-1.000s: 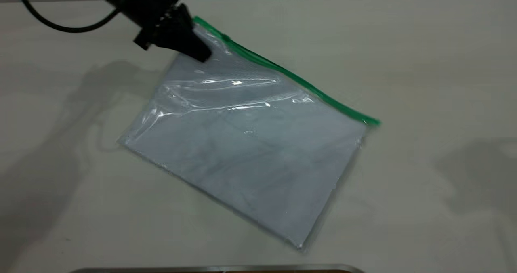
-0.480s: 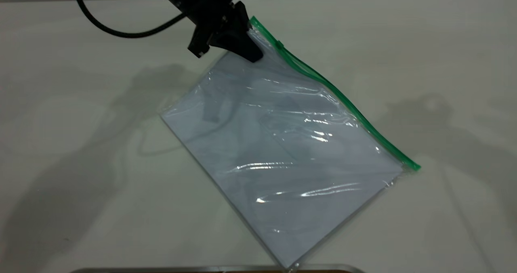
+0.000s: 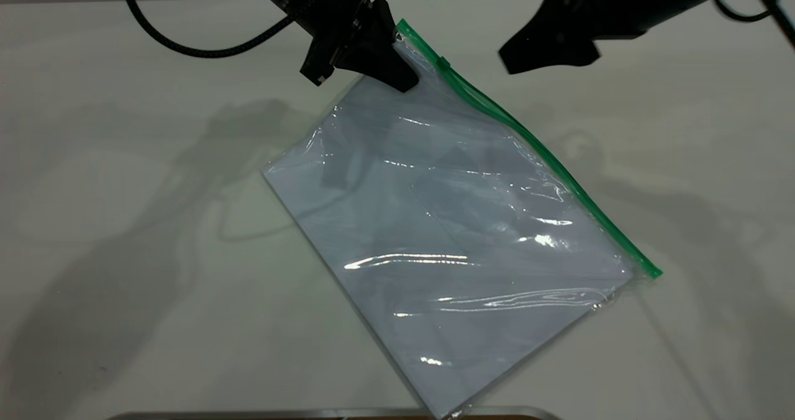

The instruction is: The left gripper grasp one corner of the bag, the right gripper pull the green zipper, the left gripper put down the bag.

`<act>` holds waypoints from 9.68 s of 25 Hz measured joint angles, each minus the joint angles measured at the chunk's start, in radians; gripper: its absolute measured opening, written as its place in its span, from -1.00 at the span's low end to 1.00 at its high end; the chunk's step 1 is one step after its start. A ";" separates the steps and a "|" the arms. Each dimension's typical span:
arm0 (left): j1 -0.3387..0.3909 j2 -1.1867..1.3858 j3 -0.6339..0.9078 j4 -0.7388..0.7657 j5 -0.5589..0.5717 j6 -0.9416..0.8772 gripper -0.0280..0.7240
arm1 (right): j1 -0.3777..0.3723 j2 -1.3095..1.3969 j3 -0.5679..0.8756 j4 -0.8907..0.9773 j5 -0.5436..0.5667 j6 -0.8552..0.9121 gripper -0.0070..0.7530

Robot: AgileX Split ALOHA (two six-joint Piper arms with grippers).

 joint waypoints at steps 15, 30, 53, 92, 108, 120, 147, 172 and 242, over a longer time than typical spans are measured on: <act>-0.033 0.000 0.000 -0.058 0.020 0.060 -0.78 | 0.000 0.108 -0.067 0.064 0.129 -0.041 0.41; -0.059 0.000 0.000 -0.141 0.020 0.072 -0.78 | 0.000 0.110 -0.067 0.097 0.117 -0.041 0.18; -0.055 0.000 0.000 -0.150 0.003 0.065 -0.78 | 0.004 0.110 -0.069 0.092 0.052 -0.041 -0.87; 0.102 0.000 0.000 -0.142 0.051 -0.029 -0.78 | 0.009 0.108 -0.080 -0.596 -0.114 0.613 -0.86; 0.154 0.000 0.000 -0.076 0.062 -0.069 -0.78 | 0.012 0.104 -0.083 -0.990 -0.057 1.039 -0.85; 0.198 -0.001 0.000 -0.041 0.048 -0.080 -0.78 | 0.009 0.105 -0.078 -1.058 -0.046 1.097 -0.84; 0.171 -0.222 0.000 0.222 -0.260 -0.719 0.81 | 0.006 -0.127 -0.069 -1.062 -0.254 1.151 0.53; 0.171 -0.833 0.001 1.081 0.207 -1.846 0.62 | 0.006 -1.340 -0.064 -1.107 0.396 1.445 0.53; 0.199 -2.337 1.413 0.851 0.170 -1.854 0.61 | 0.006 -2.046 0.500 -1.420 0.617 1.732 0.53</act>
